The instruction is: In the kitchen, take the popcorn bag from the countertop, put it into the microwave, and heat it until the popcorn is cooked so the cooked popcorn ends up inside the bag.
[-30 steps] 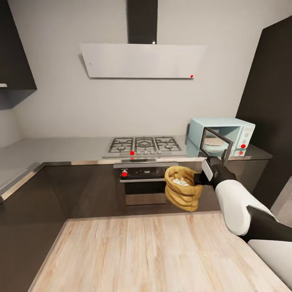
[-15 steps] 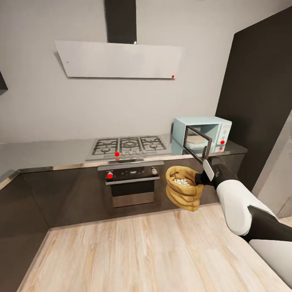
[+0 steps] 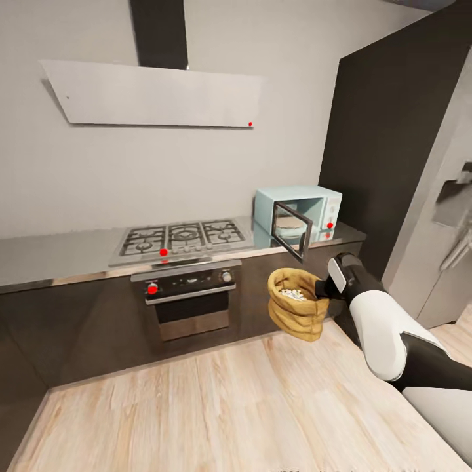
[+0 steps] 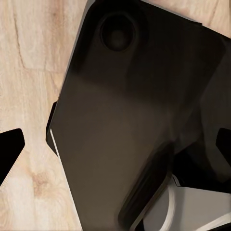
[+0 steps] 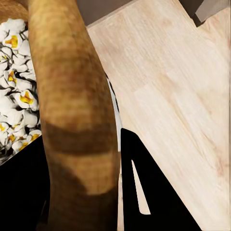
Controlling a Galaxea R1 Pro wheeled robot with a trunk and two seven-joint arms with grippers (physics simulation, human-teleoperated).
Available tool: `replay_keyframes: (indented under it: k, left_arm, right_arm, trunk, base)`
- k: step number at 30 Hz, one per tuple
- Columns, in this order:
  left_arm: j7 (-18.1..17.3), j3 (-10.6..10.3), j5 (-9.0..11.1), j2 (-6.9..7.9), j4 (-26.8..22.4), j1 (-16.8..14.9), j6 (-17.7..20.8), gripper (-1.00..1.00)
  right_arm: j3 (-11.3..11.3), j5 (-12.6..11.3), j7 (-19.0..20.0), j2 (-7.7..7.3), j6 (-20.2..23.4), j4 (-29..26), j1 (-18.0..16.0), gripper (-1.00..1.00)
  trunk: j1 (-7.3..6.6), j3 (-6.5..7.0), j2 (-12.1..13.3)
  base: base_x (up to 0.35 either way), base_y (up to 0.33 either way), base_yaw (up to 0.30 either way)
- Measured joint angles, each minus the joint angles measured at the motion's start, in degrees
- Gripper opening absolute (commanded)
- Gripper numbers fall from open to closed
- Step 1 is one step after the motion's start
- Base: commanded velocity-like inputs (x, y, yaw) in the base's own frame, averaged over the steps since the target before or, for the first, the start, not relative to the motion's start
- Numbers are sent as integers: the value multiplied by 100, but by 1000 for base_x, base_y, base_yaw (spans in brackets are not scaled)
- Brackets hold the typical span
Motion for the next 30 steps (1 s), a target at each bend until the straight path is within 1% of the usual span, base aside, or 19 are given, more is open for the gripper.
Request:
replay_keyframes:
  k: [30]
  left_arm:
    - [1,7,4,9,0,0,1,100]
  right_arm:
    - [3,-2,0,4,0,0,0,-100]
  trunk:
    - [0,0,0]
  base:
    - [0,0,-243]
